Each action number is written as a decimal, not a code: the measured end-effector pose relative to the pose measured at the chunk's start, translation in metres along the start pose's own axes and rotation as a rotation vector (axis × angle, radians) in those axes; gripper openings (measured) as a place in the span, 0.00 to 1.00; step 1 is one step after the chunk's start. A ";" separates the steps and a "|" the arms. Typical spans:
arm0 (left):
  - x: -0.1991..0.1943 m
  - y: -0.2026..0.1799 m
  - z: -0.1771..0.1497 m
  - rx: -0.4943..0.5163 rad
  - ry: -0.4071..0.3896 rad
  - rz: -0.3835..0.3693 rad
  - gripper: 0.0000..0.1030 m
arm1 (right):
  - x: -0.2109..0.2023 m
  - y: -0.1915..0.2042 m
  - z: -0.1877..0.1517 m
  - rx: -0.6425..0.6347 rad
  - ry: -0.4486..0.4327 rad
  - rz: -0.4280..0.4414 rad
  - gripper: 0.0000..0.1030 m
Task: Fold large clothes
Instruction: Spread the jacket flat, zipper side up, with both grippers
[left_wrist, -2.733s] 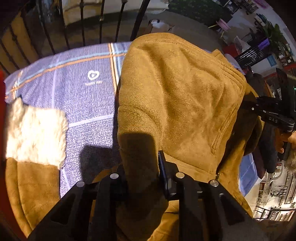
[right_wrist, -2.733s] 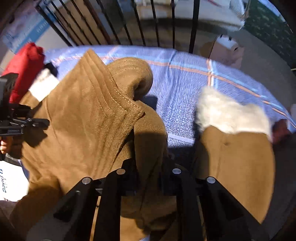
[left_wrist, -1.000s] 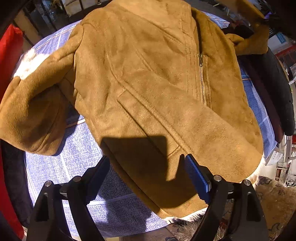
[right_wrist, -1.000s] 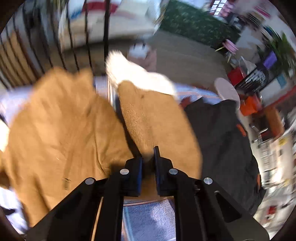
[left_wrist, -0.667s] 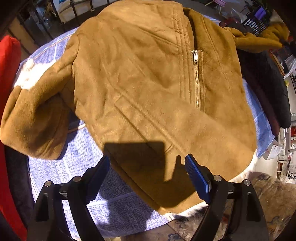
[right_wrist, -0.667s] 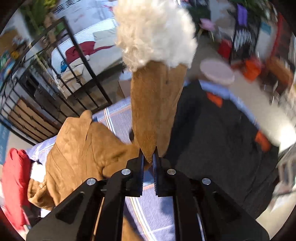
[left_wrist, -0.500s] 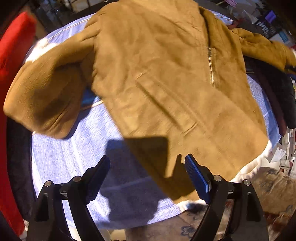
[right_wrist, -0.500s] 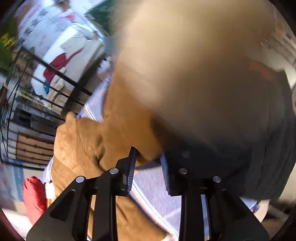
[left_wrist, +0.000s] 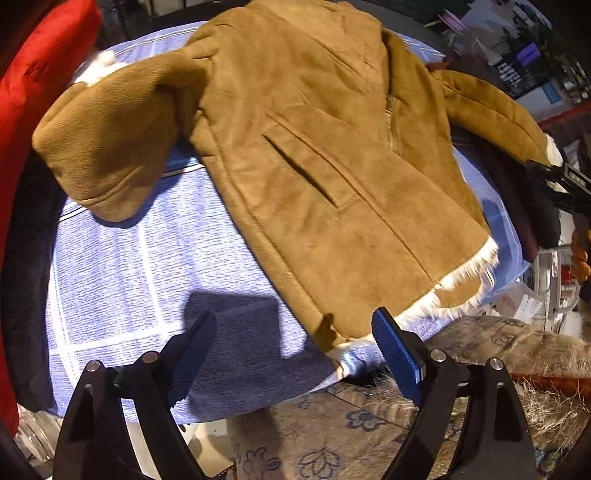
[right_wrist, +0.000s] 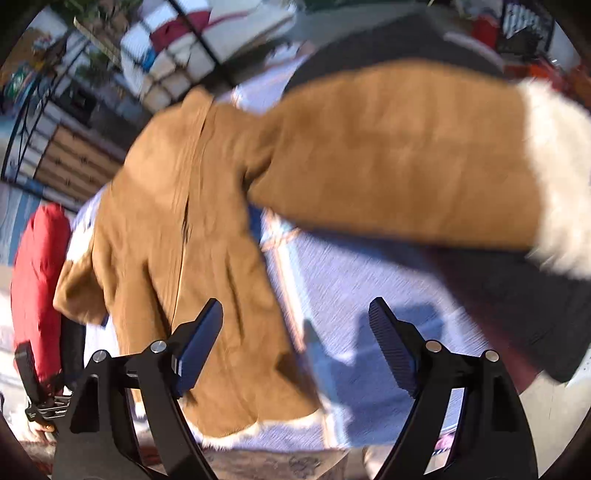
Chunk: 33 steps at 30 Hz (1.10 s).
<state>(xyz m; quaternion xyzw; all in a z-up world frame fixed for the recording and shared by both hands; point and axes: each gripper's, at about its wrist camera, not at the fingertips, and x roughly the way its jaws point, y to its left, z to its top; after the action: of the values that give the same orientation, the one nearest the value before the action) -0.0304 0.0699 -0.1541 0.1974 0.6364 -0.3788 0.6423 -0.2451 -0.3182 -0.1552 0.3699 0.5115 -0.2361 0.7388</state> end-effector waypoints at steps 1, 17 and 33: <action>0.005 -0.008 -0.003 0.018 0.013 -0.034 0.83 | 0.005 0.002 -0.005 0.001 0.022 0.006 0.79; 0.073 -0.024 0.015 -0.051 0.084 -0.083 0.19 | 0.062 -0.018 -0.064 0.052 0.208 0.005 0.79; 0.042 0.044 -0.009 -0.162 0.061 0.025 0.15 | 0.112 -0.009 -0.099 0.053 0.344 0.092 0.32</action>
<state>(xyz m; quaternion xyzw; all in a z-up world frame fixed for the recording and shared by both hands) -0.0078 0.0948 -0.2061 0.1642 0.6818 -0.3116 0.6412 -0.2681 -0.2420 -0.2820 0.4472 0.6066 -0.1488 0.6403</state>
